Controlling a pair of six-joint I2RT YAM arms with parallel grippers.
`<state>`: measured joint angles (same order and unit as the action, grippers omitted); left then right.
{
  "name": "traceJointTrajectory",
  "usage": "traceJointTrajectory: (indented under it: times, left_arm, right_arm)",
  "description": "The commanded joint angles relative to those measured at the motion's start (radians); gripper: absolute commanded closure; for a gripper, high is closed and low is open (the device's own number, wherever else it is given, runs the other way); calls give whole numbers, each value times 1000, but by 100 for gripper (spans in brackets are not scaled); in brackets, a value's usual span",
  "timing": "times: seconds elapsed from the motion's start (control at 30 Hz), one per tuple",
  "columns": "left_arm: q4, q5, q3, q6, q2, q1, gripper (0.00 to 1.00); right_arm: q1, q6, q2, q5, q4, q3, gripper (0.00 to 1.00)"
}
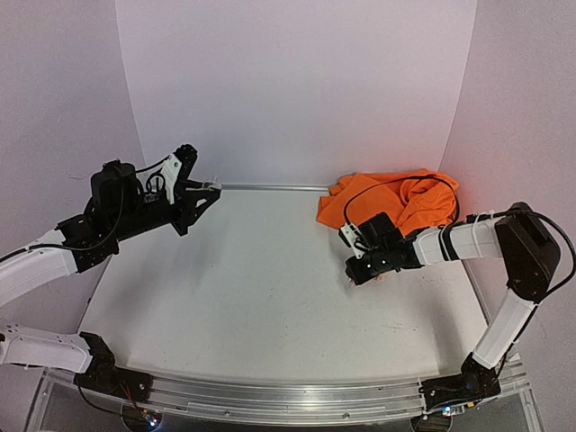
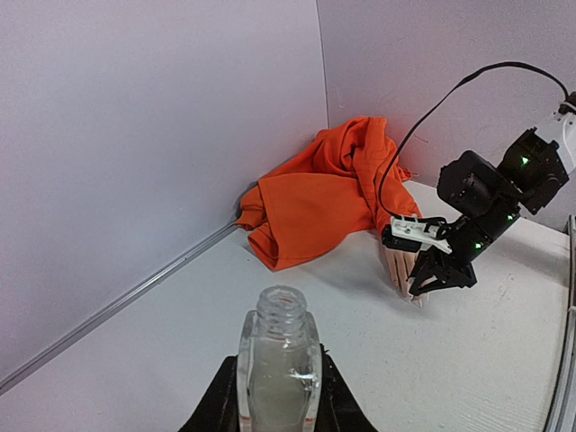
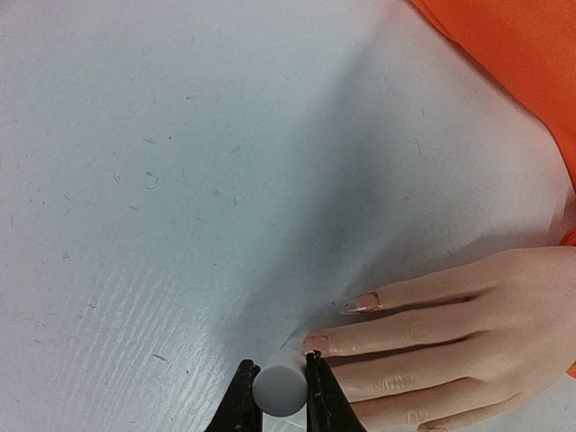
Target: Paint the nails
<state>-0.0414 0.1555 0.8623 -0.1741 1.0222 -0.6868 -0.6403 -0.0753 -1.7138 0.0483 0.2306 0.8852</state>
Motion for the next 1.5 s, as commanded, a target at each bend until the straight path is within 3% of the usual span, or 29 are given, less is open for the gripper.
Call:
traceJointTrajectory:
  times: [0.0,0.37,0.63,0.87,1.17,1.47]
  left_arm:
    - [-29,12,9,13,-14,4,100]
    - [-25,107,-1,-32,-35,4,100]
    - [-9,282,-8,-139,18,3,100]
    - [-9,327,-43,-255,41,-8,100]
    - [-8,270,-78,-379,59,-57,100]
    - [-8,273,-87,-400,45,-84,100]
  right_arm:
    - [-19,-42,101,-4,-48,43,100]
    - [-25,-179,365,123,-110,42,100]
    - [-31,-242,451,-123,49,63,100]
    - [-103,-274,426,-273,152,98,100]
    - [-316,-242,331,-239,166,274,100]
    - [-404,-223,212,-253,150,420,100]
